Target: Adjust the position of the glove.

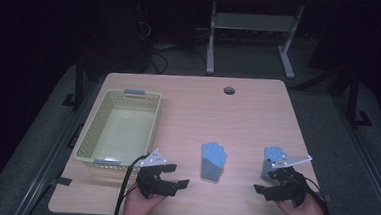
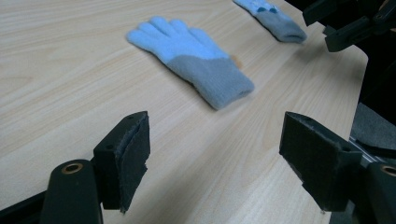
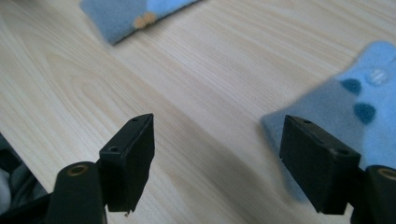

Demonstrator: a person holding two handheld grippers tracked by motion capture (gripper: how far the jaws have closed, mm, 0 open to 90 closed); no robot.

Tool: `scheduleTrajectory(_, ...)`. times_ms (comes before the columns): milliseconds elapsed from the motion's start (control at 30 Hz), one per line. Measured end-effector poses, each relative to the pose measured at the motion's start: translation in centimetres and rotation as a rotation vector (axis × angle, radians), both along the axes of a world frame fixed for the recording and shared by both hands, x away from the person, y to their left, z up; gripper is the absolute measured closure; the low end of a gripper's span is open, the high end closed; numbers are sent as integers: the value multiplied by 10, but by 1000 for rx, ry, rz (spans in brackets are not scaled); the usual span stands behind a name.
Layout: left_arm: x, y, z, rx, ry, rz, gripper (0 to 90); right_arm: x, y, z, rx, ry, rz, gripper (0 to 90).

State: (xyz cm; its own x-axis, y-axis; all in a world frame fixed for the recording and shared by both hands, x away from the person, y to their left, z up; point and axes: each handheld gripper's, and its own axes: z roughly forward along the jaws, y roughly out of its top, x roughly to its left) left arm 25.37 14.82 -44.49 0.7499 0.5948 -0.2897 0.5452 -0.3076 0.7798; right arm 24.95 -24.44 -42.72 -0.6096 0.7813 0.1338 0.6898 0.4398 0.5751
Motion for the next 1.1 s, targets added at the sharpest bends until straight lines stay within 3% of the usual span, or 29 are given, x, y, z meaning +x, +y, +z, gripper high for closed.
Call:
scheduleTrajectory(167,0,0,0,0,1,-5,243,1,-2,5,6,6,-9,254)
scheduleTrajectory(300,-1,0,1,-5,-5,-6,243,4,-4,13,-19,-7,-12,254)
scheduleTrajectory(500,0,3,3,-11,-8,-3,244,16,-10,26,-29,2,-26,265)
scheduleTrajectory(600,2,5,3,-22,-3,5,244,31,-13,31,-50,38,-26,280)
scheduleTrajectory(733,3,7,3,-29,-2,14,246,47,-16,35,-52,49,-36,296)
scheduleTrajectory(933,3,8,4,-27,-8,11,248,74,-24,32,-65,99,-71,320)
scheduleTrajectory(1100,4,8,3,-30,-4,13,248,82,-27,26,-82,143,-95,357)
